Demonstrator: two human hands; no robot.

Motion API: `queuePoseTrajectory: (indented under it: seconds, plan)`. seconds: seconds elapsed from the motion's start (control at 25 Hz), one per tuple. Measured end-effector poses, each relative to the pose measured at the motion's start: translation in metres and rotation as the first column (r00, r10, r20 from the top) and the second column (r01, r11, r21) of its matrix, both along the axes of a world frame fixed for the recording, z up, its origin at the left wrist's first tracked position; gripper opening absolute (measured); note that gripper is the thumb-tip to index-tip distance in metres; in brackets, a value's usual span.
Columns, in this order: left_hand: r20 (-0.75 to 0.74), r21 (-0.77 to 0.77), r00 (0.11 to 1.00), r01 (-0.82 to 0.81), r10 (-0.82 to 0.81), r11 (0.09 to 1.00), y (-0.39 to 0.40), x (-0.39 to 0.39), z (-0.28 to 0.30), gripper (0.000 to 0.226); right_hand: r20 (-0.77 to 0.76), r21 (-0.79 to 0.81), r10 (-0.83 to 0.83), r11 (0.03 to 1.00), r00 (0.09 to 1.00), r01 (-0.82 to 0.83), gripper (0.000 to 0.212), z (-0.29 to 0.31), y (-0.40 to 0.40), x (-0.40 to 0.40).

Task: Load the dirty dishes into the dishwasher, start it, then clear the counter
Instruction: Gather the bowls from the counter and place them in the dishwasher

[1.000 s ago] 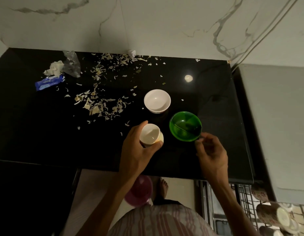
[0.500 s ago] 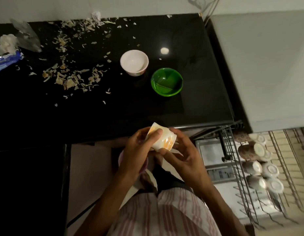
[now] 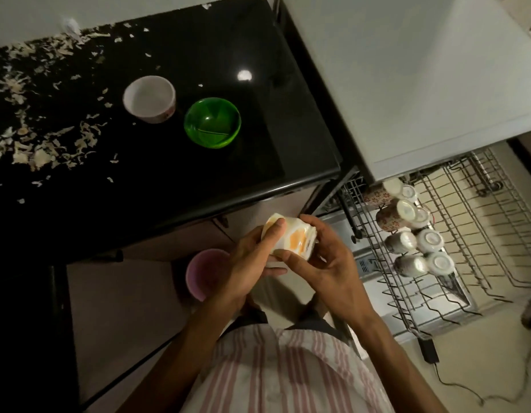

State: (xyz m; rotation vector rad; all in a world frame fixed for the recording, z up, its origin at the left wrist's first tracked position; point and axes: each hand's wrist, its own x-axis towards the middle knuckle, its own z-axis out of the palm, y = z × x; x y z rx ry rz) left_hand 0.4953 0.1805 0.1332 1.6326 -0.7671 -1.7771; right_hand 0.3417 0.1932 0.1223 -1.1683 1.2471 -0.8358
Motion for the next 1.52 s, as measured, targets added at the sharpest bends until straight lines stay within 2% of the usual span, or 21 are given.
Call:
queuePoseTrajectory:
  seconds: [0.08, 0.2, 0.24, 0.32, 0.52, 0.76, 0.96, 1.08, 1.2, 1.4, 1.52]
  plan:
    - [0.045, -0.023, 0.998, 0.048, -0.047, 0.999, -0.005, -0.029, -0.003, 0.007, -0.048, -0.009, -0.041, 0.999, 0.998, 0.04, 0.059, -0.001, 0.001, -0.03]
    - [0.109, -0.073, 0.984, 0.151, -0.143, 0.986, -0.007, -0.082, -0.011, 0.033, -0.116, -0.006, -0.089, 0.996, 0.989, 0.089, 0.06, -0.004, 0.006, -0.085]
    - [0.136, -0.092, 0.979, 0.166, -0.153, 0.982, -0.008, -0.098, -0.015, 0.035, -0.14, -0.011, -0.097, 0.995, 0.985, 0.097, 0.062, -0.005, 0.007, -0.103]
    - [0.183, -0.132, 0.97, 0.188, -0.162, 0.973, -0.008, -0.132, -0.021, 0.024, -0.206, -0.032, -0.108, 0.994, 0.972, 0.104, 0.065, -0.008, 0.008, -0.136]
    - [0.333, -0.226, 0.91, 0.333, -0.249, 0.915, -0.01, -0.205, -0.041, 0.037, -0.279, -0.009, -0.141, 0.99, 0.95, 0.144, 0.066, -0.02, 0.013, -0.213]
    - [0.419, -0.234, 0.841, 0.463, -0.342, 0.855, -0.017, -0.255, -0.054, 0.048, -0.349, 0.011, -0.161, 0.984, 0.923, 0.175, 0.066, -0.042, 0.016, -0.254]
    - [0.477, -0.209, 0.74, 0.62, -0.474, 0.757, -0.037, -0.281, -0.088, 0.06, -0.414, 0.02, -0.278, 0.949, 0.867, 0.314, 0.07, -0.072, 0.016, -0.274]
    - [0.451, -0.161, 0.679, 0.7, -0.579, 0.695, -0.054, -0.302, -0.116, 0.067, -0.439, 0.038, -0.344, 0.916, 0.83, 0.4, 0.072, -0.105, 0.014, -0.288]
    - [0.314, -0.116, 0.692, 0.707, -0.65, 0.698, -0.072, -0.322, -0.15, 0.056, -0.486, 0.022, -0.386, 0.892, 0.784, 0.452, 0.074, -0.142, 0.004, -0.301]
    - [0.121, -0.061, 0.84, 0.538, -0.529, 0.841, -0.104, -0.354, -0.204, 0.048, -0.518, -0.091, -0.451, 0.874, 0.727, 0.477, 0.07, -0.189, -0.036, -0.321]
    - [0.092, -0.091, 0.875, 0.483, -0.476, 0.871, -0.121, -0.372, -0.233, 0.049, -0.573, -0.172, -0.446, 0.886, 0.687, 0.431, 0.069, -0.214, -0.073, -0.338]
